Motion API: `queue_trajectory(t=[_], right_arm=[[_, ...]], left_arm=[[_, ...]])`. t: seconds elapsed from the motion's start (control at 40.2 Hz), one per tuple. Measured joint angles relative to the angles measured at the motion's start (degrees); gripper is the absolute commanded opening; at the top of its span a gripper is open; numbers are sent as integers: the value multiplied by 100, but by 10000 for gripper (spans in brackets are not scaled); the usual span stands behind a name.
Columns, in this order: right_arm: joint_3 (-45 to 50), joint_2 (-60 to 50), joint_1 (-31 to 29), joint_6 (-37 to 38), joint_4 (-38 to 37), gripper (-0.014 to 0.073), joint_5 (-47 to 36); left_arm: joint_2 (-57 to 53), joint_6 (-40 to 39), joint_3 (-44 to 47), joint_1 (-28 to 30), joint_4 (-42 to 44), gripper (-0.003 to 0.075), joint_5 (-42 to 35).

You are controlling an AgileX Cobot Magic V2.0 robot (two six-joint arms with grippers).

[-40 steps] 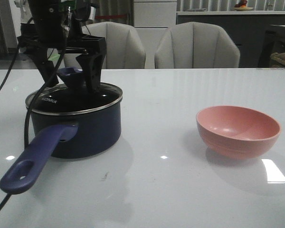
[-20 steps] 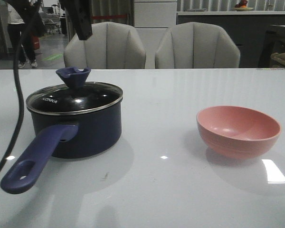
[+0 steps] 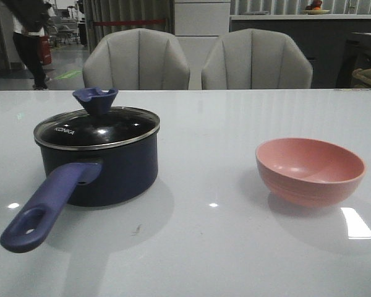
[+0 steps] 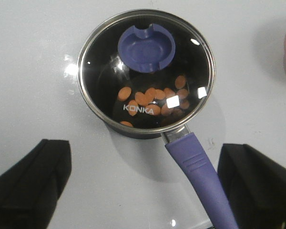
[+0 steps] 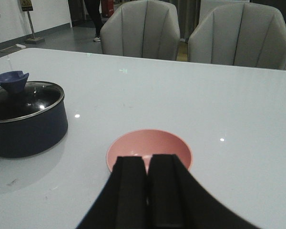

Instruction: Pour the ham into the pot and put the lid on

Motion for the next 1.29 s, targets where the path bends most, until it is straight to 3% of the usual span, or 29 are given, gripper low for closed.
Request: queue_trajectory(t=[0.448, 0.647, 0.895, 0.995, 1.219, 1.293], right_arm=[[0, 0, 0, 0, 0, 143, 0], [0, 0, 0, 0, 0, 143, 0], [0, 0, 0, 0, 0, 143, 0], [0, 0, 0, 0, 0, 143, 0], [0, 0, 0, 0, 0, 143, 0], [0, 0, 0, 0, 0, 143, 0]], left_arm=[[-3391, 0, 2581, 0, 0, 636, -862], [-5779, 0, 3767, 0, 0, 637, -1432], [-6738, 0, 4512, 0, 0, 629, -2199], [-6768, 0, 4539, 0, 0, 537, -2360], [-6773, 0, 4552, 0, 0, 97, -2370], [-6773, 0, 4552, 0, 0, 130, -2370]])
